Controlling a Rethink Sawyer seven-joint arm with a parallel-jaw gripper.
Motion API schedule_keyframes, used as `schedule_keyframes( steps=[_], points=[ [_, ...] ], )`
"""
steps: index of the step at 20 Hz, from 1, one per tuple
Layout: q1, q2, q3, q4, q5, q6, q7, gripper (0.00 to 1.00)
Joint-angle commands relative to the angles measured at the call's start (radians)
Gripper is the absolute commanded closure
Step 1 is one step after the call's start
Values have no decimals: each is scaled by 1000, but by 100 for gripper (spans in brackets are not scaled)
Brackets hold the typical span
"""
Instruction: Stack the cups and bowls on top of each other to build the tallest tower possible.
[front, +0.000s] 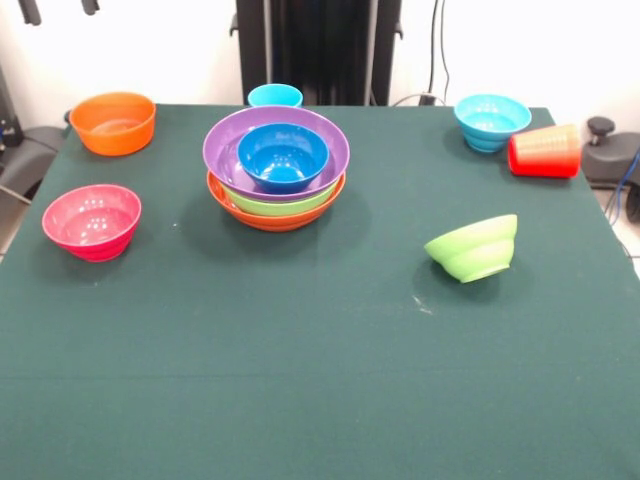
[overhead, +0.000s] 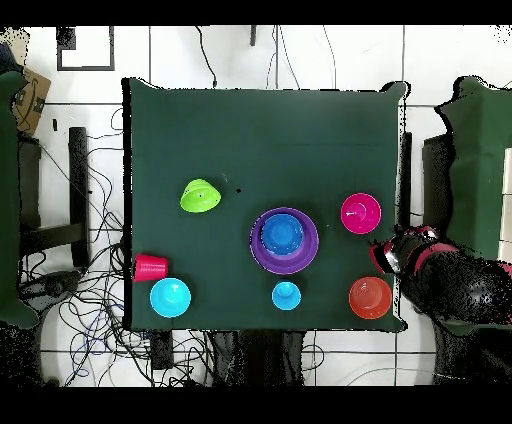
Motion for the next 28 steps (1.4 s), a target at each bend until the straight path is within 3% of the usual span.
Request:
schedule_keyframes(
  steps=[1,12,17,28],
  points=[
    [45,81,60,-30,-110,203,-428,0],
    [43,100,80,7,-181,259,-500,0],
    [55,128,76,-35,-217,295,-572,0],
    [104,235,-2,-75,-342,200,-477,0]
  ],
)
